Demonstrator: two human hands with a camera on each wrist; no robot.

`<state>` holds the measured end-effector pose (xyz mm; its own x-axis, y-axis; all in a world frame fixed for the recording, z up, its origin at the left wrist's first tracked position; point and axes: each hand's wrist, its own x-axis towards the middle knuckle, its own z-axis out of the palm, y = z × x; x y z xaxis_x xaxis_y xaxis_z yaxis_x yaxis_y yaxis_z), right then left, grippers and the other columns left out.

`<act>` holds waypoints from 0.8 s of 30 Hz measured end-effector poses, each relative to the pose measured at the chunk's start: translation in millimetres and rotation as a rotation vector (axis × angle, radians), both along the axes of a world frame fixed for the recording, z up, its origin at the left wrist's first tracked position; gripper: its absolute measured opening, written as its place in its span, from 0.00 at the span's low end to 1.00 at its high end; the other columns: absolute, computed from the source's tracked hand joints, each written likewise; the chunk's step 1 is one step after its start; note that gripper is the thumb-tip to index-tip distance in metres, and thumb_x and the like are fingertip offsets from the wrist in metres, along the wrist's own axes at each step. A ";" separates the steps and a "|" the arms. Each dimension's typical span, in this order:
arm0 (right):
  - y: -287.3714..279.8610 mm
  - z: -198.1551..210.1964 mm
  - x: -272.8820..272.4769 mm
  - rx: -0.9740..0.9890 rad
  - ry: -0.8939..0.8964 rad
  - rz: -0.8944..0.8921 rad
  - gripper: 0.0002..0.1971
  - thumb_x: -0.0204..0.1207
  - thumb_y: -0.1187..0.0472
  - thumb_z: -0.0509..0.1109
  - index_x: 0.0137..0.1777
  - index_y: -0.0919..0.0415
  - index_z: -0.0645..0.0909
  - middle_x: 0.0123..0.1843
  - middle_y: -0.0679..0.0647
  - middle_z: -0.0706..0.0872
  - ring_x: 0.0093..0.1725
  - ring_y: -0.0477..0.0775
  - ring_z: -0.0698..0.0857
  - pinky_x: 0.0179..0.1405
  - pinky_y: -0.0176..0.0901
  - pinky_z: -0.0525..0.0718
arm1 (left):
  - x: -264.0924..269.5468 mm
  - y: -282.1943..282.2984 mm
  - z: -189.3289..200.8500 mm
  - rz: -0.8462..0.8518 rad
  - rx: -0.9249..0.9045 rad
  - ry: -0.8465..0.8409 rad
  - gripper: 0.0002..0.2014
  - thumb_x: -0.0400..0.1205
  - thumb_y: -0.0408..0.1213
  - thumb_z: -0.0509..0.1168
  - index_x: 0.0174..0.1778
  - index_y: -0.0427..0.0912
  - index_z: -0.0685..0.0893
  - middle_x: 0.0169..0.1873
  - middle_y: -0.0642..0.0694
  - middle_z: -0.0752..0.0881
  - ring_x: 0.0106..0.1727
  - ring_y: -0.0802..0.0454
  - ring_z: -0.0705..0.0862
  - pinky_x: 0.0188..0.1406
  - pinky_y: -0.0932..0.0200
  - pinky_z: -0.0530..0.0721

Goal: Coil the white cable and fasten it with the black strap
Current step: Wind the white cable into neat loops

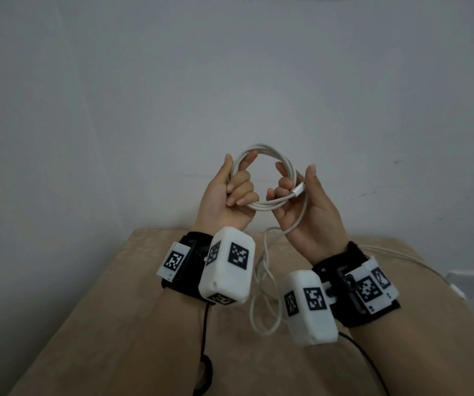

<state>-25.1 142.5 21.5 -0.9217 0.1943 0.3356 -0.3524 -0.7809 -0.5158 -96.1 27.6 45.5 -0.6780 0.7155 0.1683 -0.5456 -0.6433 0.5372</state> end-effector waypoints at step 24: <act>6.3 2.7 1.3 0.076 -0.082 -0.102 0.19 0.85 0.51 0.54 0.53 0.66 0.80 0.26 0.47 0.67 0.22 0.42 0.65 0.24 0.32 0.70 | 7.0 -3.4 0.7 -0.086 -0.106 0.247 0.27 0.76 0.61 0.60 0.57 0.42 0.82 0.15 0.55 0.68 0.15 0.62 0.69 0.20 0.68 0.75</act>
